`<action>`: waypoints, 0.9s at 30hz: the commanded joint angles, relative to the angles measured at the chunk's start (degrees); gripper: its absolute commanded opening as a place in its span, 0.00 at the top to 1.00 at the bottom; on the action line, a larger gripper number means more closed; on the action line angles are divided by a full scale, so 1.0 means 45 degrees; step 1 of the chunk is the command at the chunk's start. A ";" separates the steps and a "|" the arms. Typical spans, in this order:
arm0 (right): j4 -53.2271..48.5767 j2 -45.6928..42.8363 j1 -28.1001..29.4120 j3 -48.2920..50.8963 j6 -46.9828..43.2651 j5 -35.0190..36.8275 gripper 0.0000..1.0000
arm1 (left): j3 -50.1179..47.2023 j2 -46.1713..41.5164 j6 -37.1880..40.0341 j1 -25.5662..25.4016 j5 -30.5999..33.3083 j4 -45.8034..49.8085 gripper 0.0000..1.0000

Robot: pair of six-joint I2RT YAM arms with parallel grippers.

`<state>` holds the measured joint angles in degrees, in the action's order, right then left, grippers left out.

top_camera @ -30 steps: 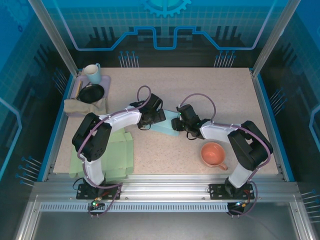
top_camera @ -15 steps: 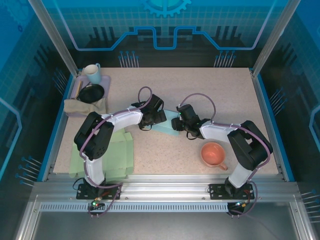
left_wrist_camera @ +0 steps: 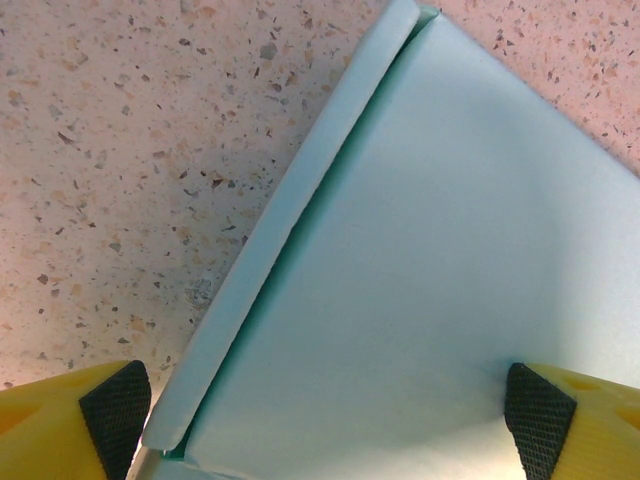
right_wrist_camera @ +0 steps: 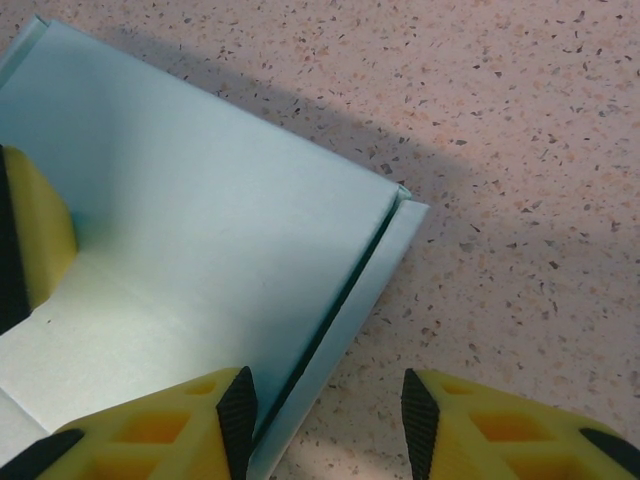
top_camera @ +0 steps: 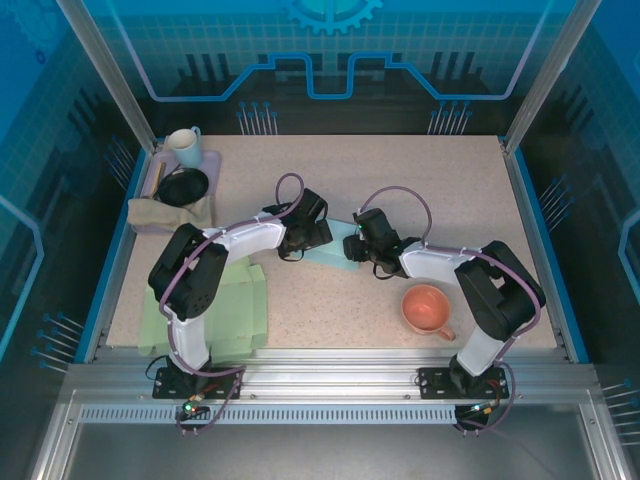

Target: Fold the paper box

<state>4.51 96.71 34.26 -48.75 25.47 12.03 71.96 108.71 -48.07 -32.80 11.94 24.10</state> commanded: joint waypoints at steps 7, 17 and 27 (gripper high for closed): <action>-0.1346 -0.1914 0.0537 0.1027 0.0846 -0.0142 0.53 | -0.0395 0.0648 -0.0252 -0.0016 0.0207 0.0329 0.07; -0.0821 -0.3021 0.1668 0.1837 0.2743 -0.0454 0.55 | -0.0426 0.0628 -0.0308 -0.0014 0.0210 0.0329 0.07; -0.0186 -0.2310 0.1753 0.1830 0.2981 -0.0861 0.57 | -0.0543 0.0638 -0.0333 -0.0005 0.0236 0.0253 0.08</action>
<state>1.87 84.71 41.60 -40.32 37.41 9.78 71.50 108.86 -49.21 -32.80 11.94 22.11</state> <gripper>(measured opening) 0.432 0.924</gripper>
